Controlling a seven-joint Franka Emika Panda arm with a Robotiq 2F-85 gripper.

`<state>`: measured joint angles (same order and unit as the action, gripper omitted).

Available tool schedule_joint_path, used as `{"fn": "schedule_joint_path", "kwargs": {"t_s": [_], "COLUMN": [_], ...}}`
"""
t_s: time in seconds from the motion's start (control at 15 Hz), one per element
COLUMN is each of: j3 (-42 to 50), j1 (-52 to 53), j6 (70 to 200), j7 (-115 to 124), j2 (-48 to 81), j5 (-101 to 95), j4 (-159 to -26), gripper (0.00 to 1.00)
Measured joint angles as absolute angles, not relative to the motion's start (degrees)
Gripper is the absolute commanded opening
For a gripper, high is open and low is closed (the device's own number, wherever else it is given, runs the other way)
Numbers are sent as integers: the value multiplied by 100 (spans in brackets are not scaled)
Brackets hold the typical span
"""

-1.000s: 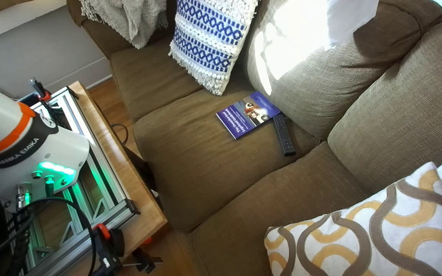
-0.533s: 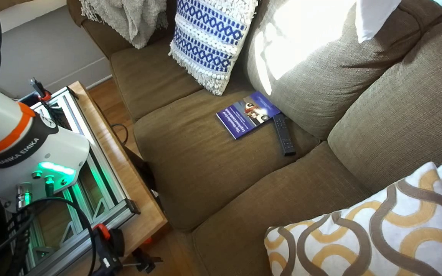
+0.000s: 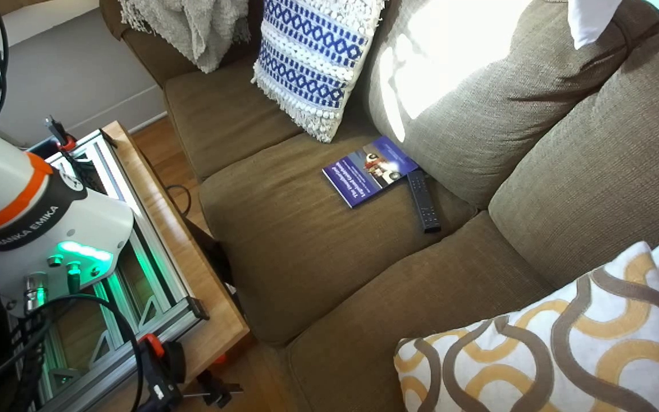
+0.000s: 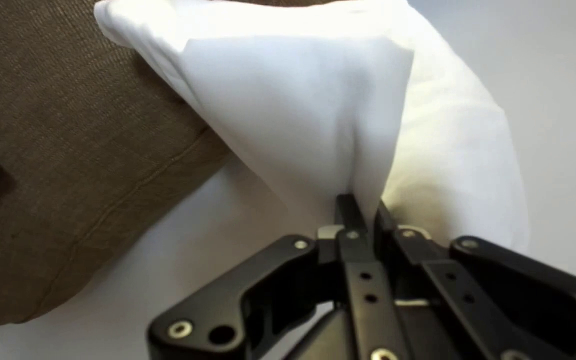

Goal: Fold the white towel from left to right then place it on the backrest of the sofa.

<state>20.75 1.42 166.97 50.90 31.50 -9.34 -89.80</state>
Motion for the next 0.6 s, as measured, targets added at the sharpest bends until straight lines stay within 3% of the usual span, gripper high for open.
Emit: {"fn": "schedule_joint_path", "kwargs": {"t_s": [0.6], "j3": [1350], "j1": [133], "j6": [16793], "j7": [4756], "j2": [3915], "j5": [-832], "j4": [-8626], "gripper": [2]}}
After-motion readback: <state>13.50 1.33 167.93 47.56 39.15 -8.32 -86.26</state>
